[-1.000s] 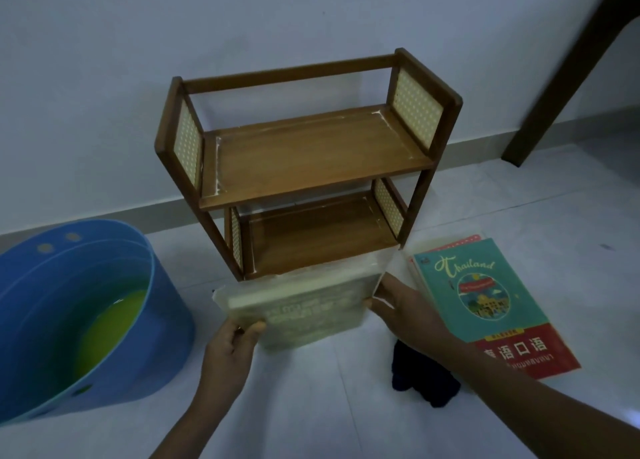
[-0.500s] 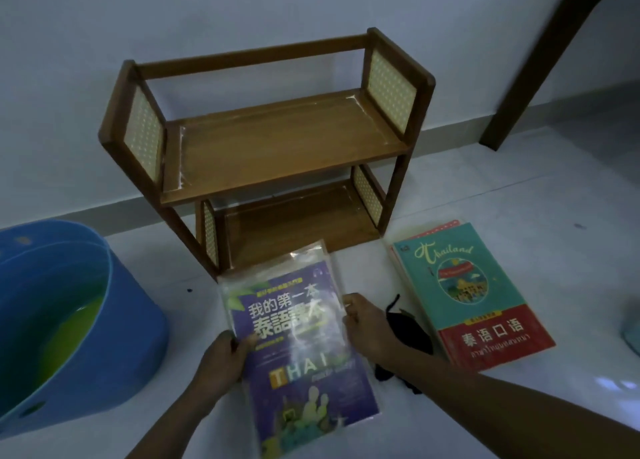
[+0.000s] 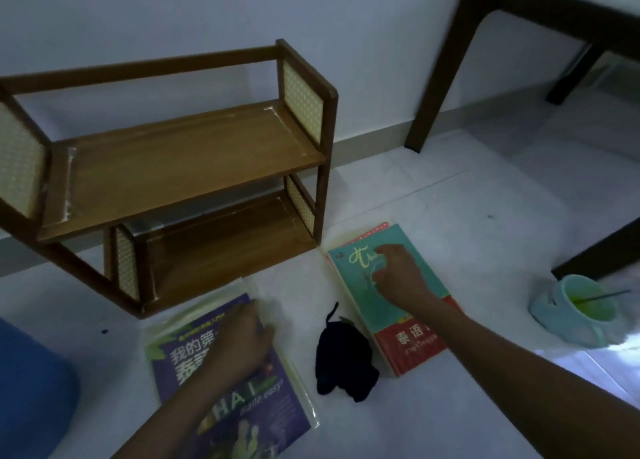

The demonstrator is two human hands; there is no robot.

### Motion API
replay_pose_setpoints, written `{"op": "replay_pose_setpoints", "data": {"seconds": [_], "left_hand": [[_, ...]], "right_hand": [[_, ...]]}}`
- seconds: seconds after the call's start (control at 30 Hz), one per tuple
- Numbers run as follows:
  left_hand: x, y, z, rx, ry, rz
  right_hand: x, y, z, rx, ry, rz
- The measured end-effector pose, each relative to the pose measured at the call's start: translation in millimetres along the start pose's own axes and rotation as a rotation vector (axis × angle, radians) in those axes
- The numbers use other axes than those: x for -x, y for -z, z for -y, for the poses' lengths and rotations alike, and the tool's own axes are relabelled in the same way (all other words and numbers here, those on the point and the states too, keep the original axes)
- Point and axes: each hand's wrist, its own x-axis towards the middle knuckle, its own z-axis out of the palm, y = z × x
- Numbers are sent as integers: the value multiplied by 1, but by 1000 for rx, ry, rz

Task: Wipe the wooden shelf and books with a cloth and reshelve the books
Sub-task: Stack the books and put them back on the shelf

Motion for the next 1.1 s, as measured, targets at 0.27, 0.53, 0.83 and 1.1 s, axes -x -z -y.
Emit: {"op": "replay_pose_setpoints", "data": {"seconds": [0.27,0.53,0.83,1.1], "left_hand": [[-43,-82,-124,456,56,306],[-61,-122,-133,701,293,74],[-35,-92,-162,803,0,-15],[36,0,-117,705,-336,-269]], "right_hand": [[-26,28,-79,96,-345,31],[-23,6,-107,-153,-308,69],[-5,41,-111,-535,-348,-45],[34,84,-21,-731,112,-106]]}}
